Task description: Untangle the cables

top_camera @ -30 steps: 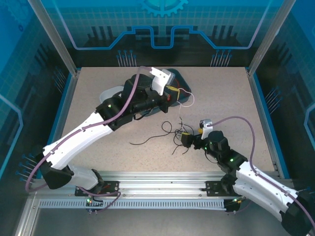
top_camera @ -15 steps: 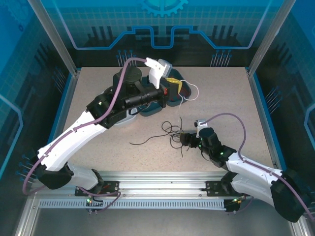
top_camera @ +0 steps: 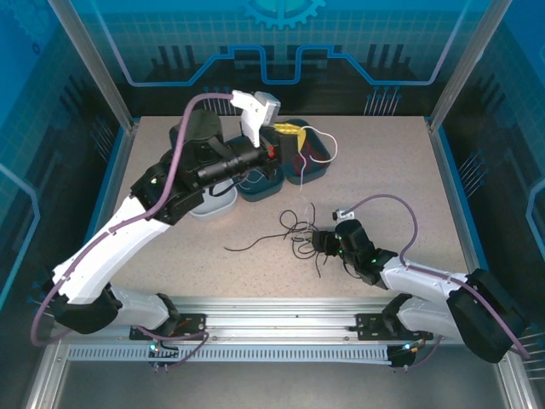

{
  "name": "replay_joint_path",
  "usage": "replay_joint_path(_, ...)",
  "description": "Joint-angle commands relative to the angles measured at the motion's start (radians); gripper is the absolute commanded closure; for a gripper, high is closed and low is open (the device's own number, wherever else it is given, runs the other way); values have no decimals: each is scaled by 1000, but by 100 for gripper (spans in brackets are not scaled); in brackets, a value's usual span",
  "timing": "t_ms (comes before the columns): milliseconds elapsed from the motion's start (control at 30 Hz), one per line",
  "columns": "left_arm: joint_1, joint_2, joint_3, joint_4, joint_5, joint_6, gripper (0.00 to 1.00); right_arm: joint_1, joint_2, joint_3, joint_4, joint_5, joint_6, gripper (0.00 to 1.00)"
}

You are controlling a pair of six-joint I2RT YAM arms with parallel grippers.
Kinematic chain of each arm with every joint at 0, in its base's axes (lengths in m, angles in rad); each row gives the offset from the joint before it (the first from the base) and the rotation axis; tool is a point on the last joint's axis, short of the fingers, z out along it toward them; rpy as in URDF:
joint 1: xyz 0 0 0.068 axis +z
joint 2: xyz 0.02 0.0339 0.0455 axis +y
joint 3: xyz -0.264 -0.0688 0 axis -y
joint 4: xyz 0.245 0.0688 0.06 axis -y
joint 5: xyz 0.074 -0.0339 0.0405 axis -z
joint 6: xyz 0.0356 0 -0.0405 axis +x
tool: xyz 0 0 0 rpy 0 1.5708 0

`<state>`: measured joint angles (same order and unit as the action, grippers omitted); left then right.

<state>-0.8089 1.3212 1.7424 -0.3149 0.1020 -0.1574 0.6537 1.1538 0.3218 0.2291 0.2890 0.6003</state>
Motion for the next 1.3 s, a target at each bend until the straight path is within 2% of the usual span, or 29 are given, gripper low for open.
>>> replay_joint_path(0,11,-24,64,54,-13,47,100,7,24,20,26,25,24,31)
replay_joint_path(367,46,-13,149,48,-93,127,100,7,-14,16,-23,61,28,29)
replay_joint_path(600,115,87,403,15,-85,134,100,4,-63,10,-73,94,5,28)
replay_joint_path(767,123,145,478,45,-86,139,100,-4,-60,-8,-66,101,19,26)
replay_joint_path(867,129,193,545,-4,-81,139,100,-5,-66,-5,-62,79,11,25)
replay_joint_path(1067,158,252,568,-35,-88,136,99,-4,-96,24,-102,71,-17,17)
replay_joint_path(1267,244,309,589,-49,-88,83,99,-5,-148,49,-181,94,-22,1)
